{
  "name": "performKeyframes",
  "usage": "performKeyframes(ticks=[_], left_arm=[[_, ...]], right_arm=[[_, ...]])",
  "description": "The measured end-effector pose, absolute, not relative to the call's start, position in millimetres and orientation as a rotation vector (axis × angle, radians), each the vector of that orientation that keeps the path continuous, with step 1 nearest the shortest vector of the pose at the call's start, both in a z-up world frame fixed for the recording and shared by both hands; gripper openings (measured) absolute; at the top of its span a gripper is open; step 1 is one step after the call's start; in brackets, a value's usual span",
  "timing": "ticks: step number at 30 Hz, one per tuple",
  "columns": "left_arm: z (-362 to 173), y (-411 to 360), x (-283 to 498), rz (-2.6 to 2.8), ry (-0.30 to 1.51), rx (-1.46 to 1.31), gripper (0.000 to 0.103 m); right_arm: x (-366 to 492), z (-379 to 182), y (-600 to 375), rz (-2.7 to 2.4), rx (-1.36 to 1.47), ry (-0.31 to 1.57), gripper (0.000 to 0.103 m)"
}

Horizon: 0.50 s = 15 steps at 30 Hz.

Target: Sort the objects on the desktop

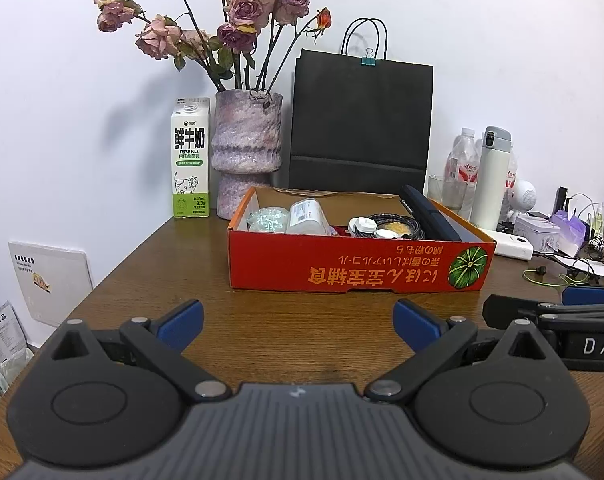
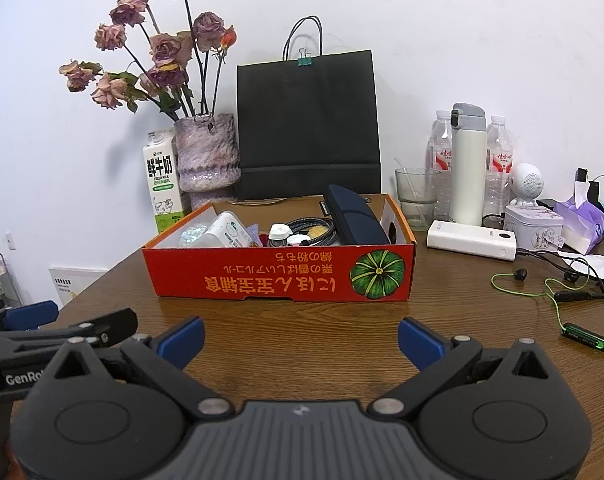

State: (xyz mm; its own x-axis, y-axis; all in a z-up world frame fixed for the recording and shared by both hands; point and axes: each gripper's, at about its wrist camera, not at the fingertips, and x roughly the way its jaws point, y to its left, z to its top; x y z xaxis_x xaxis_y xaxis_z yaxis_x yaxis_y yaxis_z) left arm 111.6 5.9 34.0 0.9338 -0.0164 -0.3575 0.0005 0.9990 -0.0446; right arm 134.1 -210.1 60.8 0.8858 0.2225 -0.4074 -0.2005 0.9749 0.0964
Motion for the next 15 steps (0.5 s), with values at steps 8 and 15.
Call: performKeyframes(ticks=[8, 15], left_arm=[[34.0, 6.2, 111.6, -0.009, 0.366, -0.043, 0.103], [34.3, 6.2, 111.4, -0.007, 0.364, -0.041, 0.103]], right_arm=[[134.1, 61.0, -210.3, 0.22, 0.052, 0.43, 0.103], [134.0, 61.2, -210.3, 0.22, 0.051, 0.43, 0.103]])
